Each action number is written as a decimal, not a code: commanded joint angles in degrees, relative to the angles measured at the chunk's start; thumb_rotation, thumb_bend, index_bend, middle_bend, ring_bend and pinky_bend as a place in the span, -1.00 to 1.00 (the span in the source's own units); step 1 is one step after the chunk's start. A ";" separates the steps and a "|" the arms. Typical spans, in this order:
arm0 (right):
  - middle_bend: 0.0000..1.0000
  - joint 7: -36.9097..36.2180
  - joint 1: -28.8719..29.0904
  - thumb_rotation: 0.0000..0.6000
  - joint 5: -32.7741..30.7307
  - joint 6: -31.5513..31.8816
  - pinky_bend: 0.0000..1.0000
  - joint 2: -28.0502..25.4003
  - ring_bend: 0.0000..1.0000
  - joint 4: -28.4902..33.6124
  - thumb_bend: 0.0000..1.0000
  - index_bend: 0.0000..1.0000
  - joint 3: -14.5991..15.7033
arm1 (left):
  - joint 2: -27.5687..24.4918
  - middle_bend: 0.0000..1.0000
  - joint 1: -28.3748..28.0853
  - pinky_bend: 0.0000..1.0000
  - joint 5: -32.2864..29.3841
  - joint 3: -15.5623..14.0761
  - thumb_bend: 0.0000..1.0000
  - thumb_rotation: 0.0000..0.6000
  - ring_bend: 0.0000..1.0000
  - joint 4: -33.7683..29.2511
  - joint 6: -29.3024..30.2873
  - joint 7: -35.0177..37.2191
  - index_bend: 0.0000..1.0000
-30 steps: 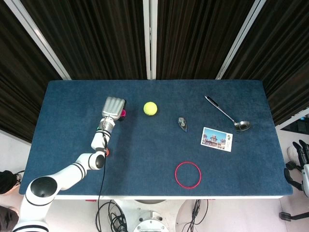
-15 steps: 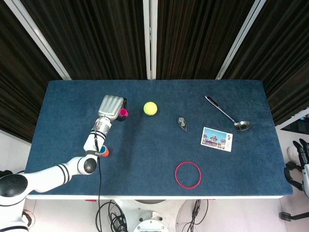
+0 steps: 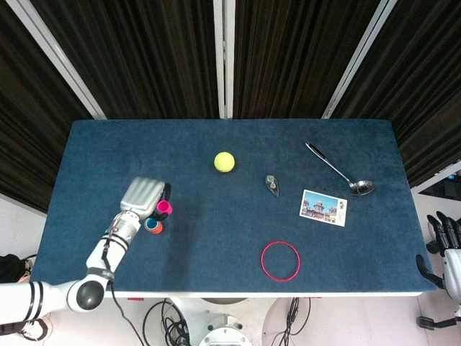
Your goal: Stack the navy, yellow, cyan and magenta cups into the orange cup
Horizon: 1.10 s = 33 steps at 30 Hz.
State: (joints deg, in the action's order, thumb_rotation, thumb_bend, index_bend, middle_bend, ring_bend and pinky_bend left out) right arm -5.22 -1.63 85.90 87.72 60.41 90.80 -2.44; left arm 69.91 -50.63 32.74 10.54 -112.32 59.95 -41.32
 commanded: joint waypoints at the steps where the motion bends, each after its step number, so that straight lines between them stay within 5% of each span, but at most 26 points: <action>1: -1.00 0.01 -0.16 1.00 0.22 0.16 -1.00 0.28 -1.00 -0.24 -0.31 -1.00 0.21 | -0.48 0.16 1.94 0.22 2.43 -2.89 -0.48 1.00 0.20 -0.90 2.58 -0.24 0.10; 21: -1.00 -0.02 -0.86 1.00 0.88 1.29 -1.00 0.41 -1.00 -0.40 -0.31 -1.00 0.56 | 2.24 0.15 4.22 0.21 6.11 -7.05 -0.48 1.00 0.19 1.59 5.13 1.58 0.09; 29: -1.00 -0.02 -0.79 1.00 0.56 1.06 -1.00 0.40 -1.00 -0.46 -0.31 -1.00 0.40 | 1.66 -0.26 4.62 0.13 6.58 -7.29 -0.61 1.00 -0.05 1.55 3.29 3.77 -0.64; 33: -1.00 0.00 -0.78 1.00 0.56 1.13 -1.00 0.42 -1.00 -0.44 -0.31 -1.00 0.32 | 1.18 -0.67 5.85 -0.30 10.71 -6.45 -0.69 1.00 -0.55 0.97 5.10 6.56 -0.92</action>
State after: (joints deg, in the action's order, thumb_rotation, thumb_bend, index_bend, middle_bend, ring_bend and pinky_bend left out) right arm -5.23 -2.41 86.46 88.87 60.82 90.36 -2.12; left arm 71.42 -45.51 41.26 3.63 -111.00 64.00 -36.16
